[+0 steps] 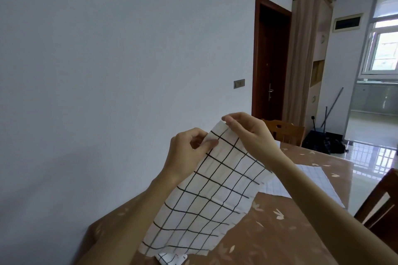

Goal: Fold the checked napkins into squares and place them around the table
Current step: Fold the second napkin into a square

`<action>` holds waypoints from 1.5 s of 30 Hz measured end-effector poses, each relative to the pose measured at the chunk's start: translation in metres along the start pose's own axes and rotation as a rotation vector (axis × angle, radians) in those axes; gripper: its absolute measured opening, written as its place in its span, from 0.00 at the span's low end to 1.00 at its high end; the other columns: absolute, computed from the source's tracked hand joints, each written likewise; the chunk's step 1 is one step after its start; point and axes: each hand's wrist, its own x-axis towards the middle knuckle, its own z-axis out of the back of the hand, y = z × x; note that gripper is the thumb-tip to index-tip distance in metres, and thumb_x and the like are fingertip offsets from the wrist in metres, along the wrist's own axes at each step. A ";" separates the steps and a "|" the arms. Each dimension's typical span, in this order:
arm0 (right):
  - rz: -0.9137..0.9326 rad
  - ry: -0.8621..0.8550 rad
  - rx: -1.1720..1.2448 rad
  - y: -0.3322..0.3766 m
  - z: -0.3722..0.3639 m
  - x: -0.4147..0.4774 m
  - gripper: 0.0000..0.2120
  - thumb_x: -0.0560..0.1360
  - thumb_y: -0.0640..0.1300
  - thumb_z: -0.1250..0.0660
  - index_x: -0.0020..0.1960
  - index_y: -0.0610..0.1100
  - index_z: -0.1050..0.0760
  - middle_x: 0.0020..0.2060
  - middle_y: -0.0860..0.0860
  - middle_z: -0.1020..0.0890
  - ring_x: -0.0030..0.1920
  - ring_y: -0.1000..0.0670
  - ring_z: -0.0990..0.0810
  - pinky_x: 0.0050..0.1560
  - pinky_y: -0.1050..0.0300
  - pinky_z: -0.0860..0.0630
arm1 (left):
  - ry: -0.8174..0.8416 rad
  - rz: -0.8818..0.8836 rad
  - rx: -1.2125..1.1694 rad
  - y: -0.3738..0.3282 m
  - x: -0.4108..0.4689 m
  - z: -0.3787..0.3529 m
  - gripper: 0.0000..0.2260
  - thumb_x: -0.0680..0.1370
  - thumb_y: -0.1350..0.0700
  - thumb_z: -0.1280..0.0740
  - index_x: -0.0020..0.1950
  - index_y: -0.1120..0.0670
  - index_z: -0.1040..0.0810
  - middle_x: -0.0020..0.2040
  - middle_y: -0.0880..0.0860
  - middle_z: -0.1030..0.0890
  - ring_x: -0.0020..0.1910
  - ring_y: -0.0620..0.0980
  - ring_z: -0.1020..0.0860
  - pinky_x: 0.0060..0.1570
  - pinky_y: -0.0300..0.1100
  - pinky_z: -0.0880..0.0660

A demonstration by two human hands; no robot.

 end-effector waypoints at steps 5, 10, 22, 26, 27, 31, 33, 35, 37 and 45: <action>-0.008 0.069 -0.228 -0.020 0.018 -0.006 0.33 0.65 0.68 0.28 0.65 0.55 0.27 0.44 0.52 0.17 0.44 0.56 0.18 0.46 0.62 0.21 | -0.075 0.036 -0.103 0.001 0.003 0.012 0.08 0.78 0.50 0.29 0.51 0.55 0.19 0.42 0.51 0.13 0.43 0.49 0.15 0.50 0.51 0.17; -0.262 0.054 -0.063 -0.058 0.036 -0.015 0.38 0.59 0.66 0.20 0.57 0.42 0.22 0.51 0.34 0.19 0.51 0.34 0.18 0.56 0.32 0.22 | -0.125 0.054 -0.179 0.008 0.007 0.031 0.10 0.79 0.47 0.32 0.53 0.53 0.21 0.44 0.54 0.13 0.45 0.61 0.17 0.46 0.50 0.22; -0.326 0.098 0.374 -0.073 0.018 -0.025 0.18 0.72 0.49 0.27 0.58 0.40 0.18 0.52 0.43 0.13 0.54 0.44 0.14 0.59 0.45 0.20 | -0.191 0.177 -0.261 0.030 0.012 0.043 0.10 0.79 0.49 0.31 0.57 0.53 0.21 0.47 0.51 0.12 0.48 0.46 0.14 0.53 0.45 0.19; -0.274 0.029 0.326 -0.066 0.016 -0.022 0.22 0.68 0.57 0.26 0.54 0.42 0.16 0.49 0.43 0.13 0.53 0.41 0.15 0.62 0.36 0.23 | -0.148 0.172 -0.290 0.032 0.010 0.042 0.10 0.76 0.54 0.27 0.56 0.54 0.19 0.47 0.52 0.12 0.47 0.50 0.14 0.45 0.44 0.17; -0.258 0.019 0.328 -0.062 0.016 -0.022 0.21 0.68 0.57 0.27 0.53 0.42 0.16 0.49 0.43 0.13 0.53 0.41 0.15 0.62 0.36 0.23 | -0.155 0.168 -0.304 0.032 0.010 0.042 0.10 0.75 0.56 0.26 0.55 0.55 0.19 0.47 0.52 0.12 0.47 0.51 0.13 0.44 0.42 0.17; -0.251 -0.029 0.324 -0.055 0.014 -0.018 0.14 0.75 0.52 0.29 0.50 0.42 0.16 0.46 0.44 0.12 0.50 0.44 0.14 0.60 0.39 0.20 | -0.193 0.154 -0.341 0.032 0.008 0.039 0.10 0.73 0.59 0.24 0.53 0.57 0.18 0.46 0.53 0.12 0.45 0.51 0.13 0.44 0.43 0.16; -0.255 -0.066 0.286 -0.054 0.013 -0.016 0.13 0.76 0.54 0.29 0.48 0.43 0.16 0.45 0.42 0.13 0.50 0.40 0.14 0.59 0.36 0.21 | -0.208 0.149 -0.337 0.032 0.007 0.037 0.10 0.72 0.59 0.23 0.51 0.56 0.18 0.45 0.52 0.12 0.44 0.50 0.13 0.42 0.42 0.17; -0.238 -0.100 0.256 -0.052 0.012 -0.014 0.12 0.76 0.53 0.29 0.47 0.44 0.16 0.45 0.41 0.13 0.51 0.38 0.15 0.58 0.34 0.21 | -0.223 0.148 -0.322 0.033 0.008 0.037 0.11 0.71 0.59 0.22 0.51 0.56 0.18 0.46 0.52 0.12 0.45 0.50 0.13 0.44 0.44 0.17; -0.205 -0.118 0.241 -0.050 0.013 -0.013 0.15 0.76 0.54 0.30 0.45 0.42 0.16 0.46 0.36 0.15 0.51 0.33 0.17 0.56 0.31 0.22 | -0.215 0.153 -0.317 0.032 0.009 0.038 0.11 0.71 0.58 0.22 0.52 0.56 0.17 0.47 0.51 0.12 0.45 0.50 0.14 0.45 0.44 0.17; -0.229 0.012 0.182 -0.054 0.021 -0.011 0.42 0.64 0.76 0.34 0.47 0.35 0.22 0.42 0.28 0.23 0.41 0.35 0.23 0.53 0.21 0.30 | -0.160 0.110 -0.270 0.032 0.011 0.041 0.16 0.74 0.51 0.25 0.41 0.65 0.20 0.38 0.67 0.22 0.38 0.55 0.23 0.41 0.48 0.25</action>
